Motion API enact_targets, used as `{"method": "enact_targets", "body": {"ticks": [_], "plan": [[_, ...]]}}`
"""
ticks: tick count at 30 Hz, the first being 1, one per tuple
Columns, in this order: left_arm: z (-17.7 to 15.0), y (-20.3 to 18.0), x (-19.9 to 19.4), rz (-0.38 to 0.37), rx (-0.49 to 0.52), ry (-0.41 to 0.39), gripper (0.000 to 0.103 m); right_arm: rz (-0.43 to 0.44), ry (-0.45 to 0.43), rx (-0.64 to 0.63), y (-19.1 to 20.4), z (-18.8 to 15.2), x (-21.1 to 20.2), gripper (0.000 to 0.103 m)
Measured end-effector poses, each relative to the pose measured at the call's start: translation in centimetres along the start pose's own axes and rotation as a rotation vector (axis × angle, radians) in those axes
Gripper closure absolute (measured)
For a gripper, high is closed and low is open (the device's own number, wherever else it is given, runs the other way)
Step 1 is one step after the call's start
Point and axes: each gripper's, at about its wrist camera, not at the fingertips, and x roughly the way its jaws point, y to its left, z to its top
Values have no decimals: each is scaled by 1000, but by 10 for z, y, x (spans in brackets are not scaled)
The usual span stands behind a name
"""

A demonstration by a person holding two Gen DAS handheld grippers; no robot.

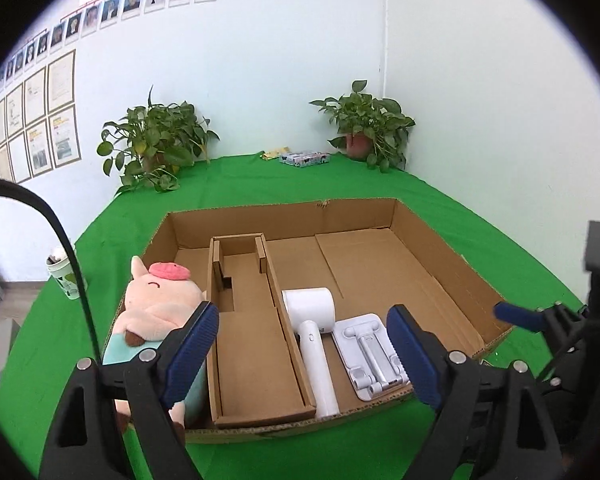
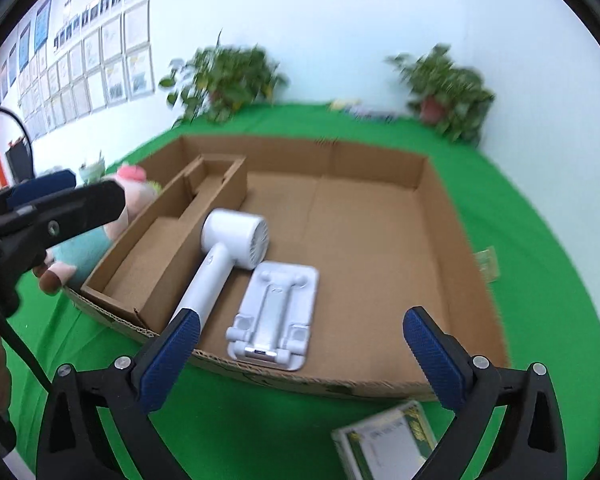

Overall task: Organize objects
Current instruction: 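Move the right gripper to the green-and-white medicine box and grasp it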

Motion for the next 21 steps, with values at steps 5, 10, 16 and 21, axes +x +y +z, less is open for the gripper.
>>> {"method": "enact_targets", "body": {"ticks": [5, 10, 16, 21], "plan": [[-10, -7, -9, 17, -21, 0, 17, -6, -69, 28, -16, -8, -35, 1], [-22, -14, -16, 6, -16, 17, 17, 17, -64, 27, -26, -22, -54, 1], [-41, -18, -19, -7, 7, 56, 17, 24, -78, -58, -28, -58, -80, 1], [-56, -19, -17, -100, -21, 130, 17, -60, -45, -72, -57, -98, -96, 1]]}}
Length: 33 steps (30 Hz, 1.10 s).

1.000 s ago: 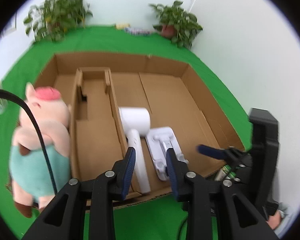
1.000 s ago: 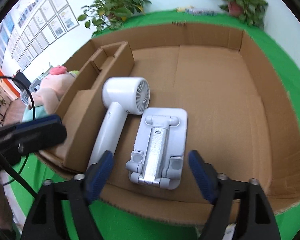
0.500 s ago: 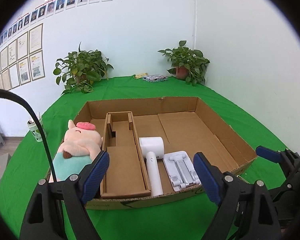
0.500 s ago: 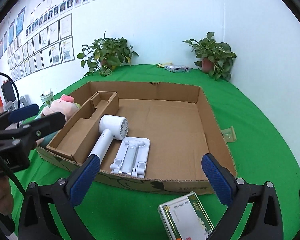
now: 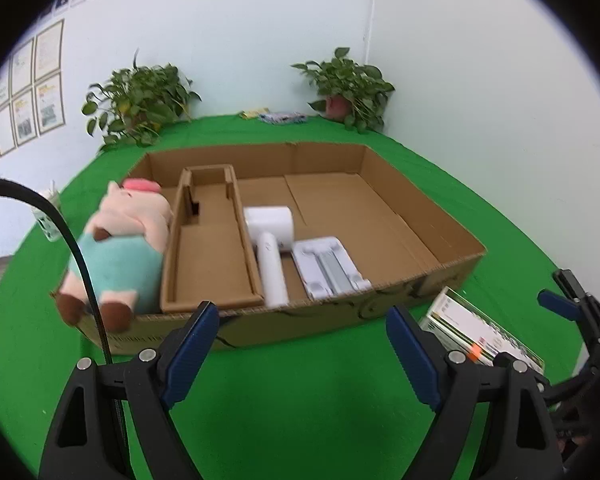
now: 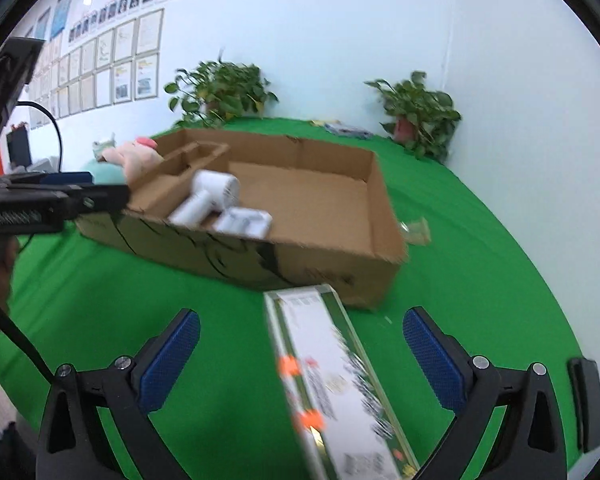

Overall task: Organize objects
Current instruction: 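Move the right gripper to the green-and-white medicine box and grasp it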

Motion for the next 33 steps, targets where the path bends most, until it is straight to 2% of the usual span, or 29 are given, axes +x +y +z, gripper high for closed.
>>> {"method": "enact_targets", "body": {"ticks": [5, 7, 10, 12, 14, 17, 20, 23, 25, 28, 33], "plan": [[-15, -3, 7, -34, -28, 50, 17, -22, 143, 41, -29, -34, 13, 1], [-18, -2, 10, -39, -48, 72, 17, -17, 187, 64, -31, -42, 18, 11], [-23, 1, 12, -41, -67, 95, 17, 33, 224, 81, -24, -52, 25, 36], [-26, 2, 11, -57, -67, 105, 18, 45, 220, 58, -12, -55, 25, 42], [-29, 4, 10, -115, -75, 113, 18, 99, 221, 56, 2, -56, 22, 42], [-36, 6, 13, -248, -118, 160, 18, 197, 210, 24, 27, -55, 15, 38], [-44, 5, 25, -350, -159, 246, 18, 259, 168, -10, 46, -54, 4, 1], [-54, 2, 35, -418, -196, 307, 18, 286, 125, -38, 55, -54, -4, 1], [-60, -1, 38, -444, -210, 320, 18, 309, 132, -50, 58, -57, -5, 1], [-66, -3, 43, -485, -249, 336, 18, 295, 145, -58, 59, -61, -4, 1], [-70, -11, 46, -523, -265, 351, 18, 308, 164, 0, 58, -64, -8, 4]]}}
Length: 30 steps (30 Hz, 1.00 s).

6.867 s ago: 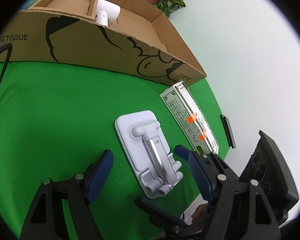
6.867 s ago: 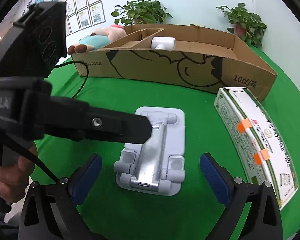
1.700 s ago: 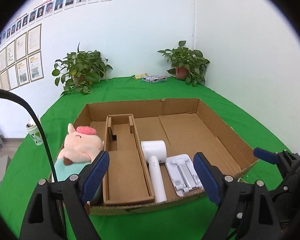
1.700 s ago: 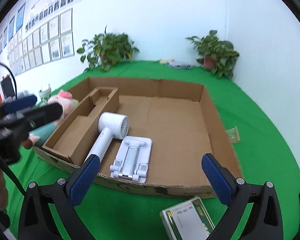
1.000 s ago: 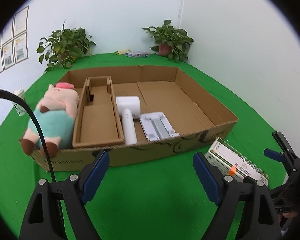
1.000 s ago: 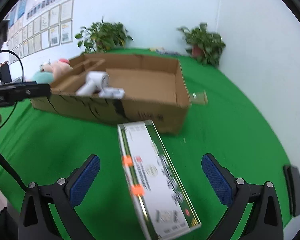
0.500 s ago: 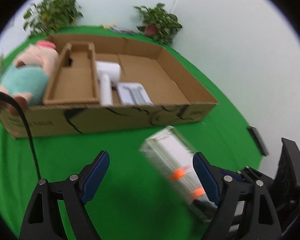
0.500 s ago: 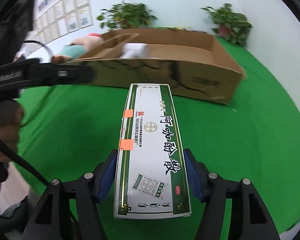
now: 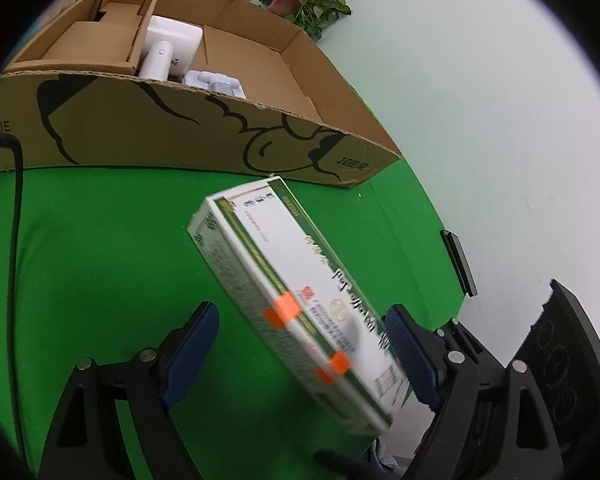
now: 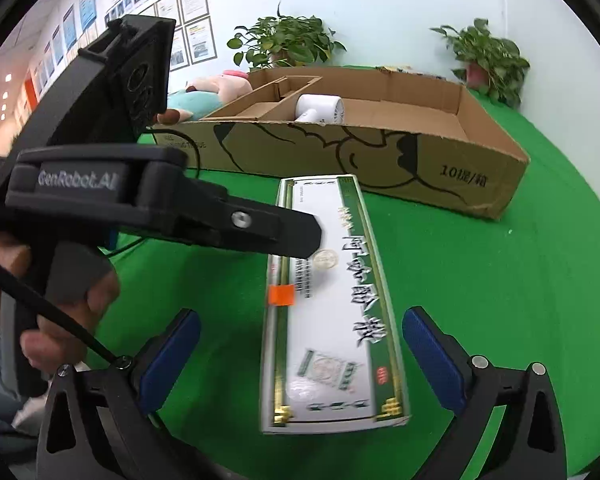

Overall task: Organize objects
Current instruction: 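Move the right gripper to the green-and-white medicine box and grasp it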

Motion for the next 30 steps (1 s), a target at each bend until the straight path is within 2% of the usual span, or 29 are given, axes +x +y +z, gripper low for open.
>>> {"method": "enact_targets", "body": {"ticks": [5, 9, 13, 16, 18, 22, 24, 30], "plan": [[-5, -3, 1, -6, -1, 7, 18, 55, -40, -52, 23, 4, -6, 7], [-8, -2, 0, -4, -16, 8, 18, 0, -51, -24, 17, 7, -5, 7], [-9, -3, 1, -14, -27, 4, 18, -14, -11, 23, 7, 8, 3, 7], [-13, -8, 5, -9, -20, 7, 19, -26, 9, 2, 12, 5, 9, 8], [-7, -4, 7, -10, -22, 11, 19, -26, 30, 0, 15, 2, 13, 15], [-8, -5, 5, -1, -16, 15, 19, -22, 55, -21, 19, -3, 22, 21], [-8, -4, 4, -3, -19, 14, 19, -28, 63, -17, 19, -3, 24, 30], [-9, -3, 3, -6, -33, 10, 19, -20, 63, 0, 20, -1, 28, 33]]}}
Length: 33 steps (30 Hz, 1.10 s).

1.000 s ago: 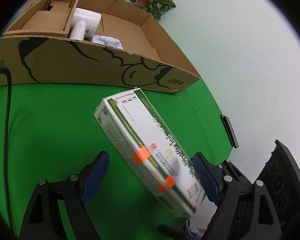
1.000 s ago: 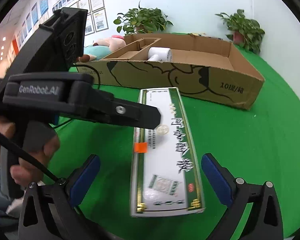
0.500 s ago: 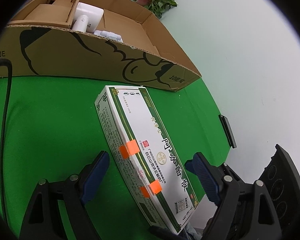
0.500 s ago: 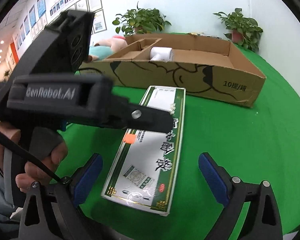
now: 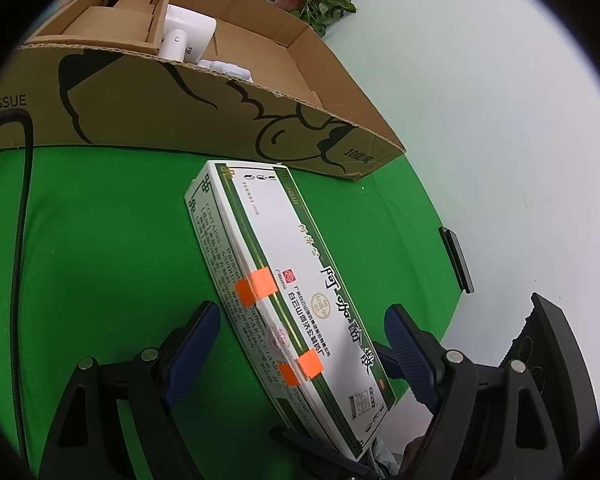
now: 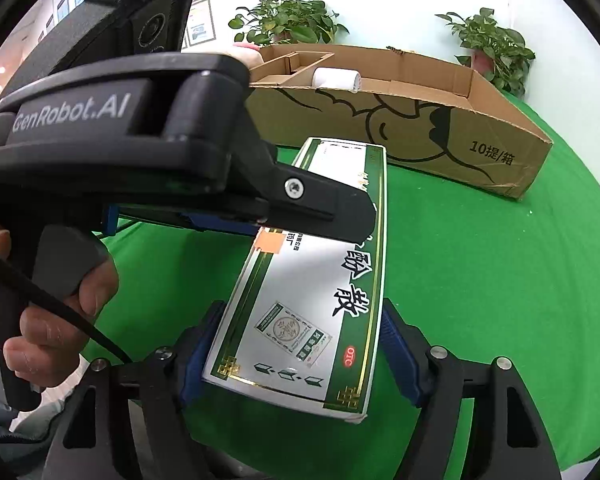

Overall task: Organize objects
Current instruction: 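Move the right gripper to the green-and-white medicine box and grasp it, then lift the medicine box upright with the right gripper and carry it over the box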

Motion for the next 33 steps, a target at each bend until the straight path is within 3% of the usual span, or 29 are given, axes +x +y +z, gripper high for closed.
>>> {"method": "enact_targets", "body": {"ticks": [5, 7, 11, 13, 17, 23, 33], "plan": [[2, -4, 10, 17, -6, -1, 22, 86, 4, 62, -7, 2, -1, 34], [1, -6, 12, 26, -7, -2, 28, 146, 5, 111, -13, 3, -2, 35], [-1, -9, 16, 38, -8, 6, 43, 188, 0, 132, -16, 2, -3, 36], [-3, -11, 17, 31, -12, 7, 45, 199, -5, 128, -14, 2, -3, 36], [-1, -13, 13, 8, -7, -3, 53, 190, -16, 114, -7, 2, -6, 37], [6, -46, 7, -5, 67, -34, 63, 158, -52, 99, 1, 5, -16, 39], [33, -96, -11, 12, 185, -114, 66, 117, -153, 88, -2, 35, -30, 40]]}}
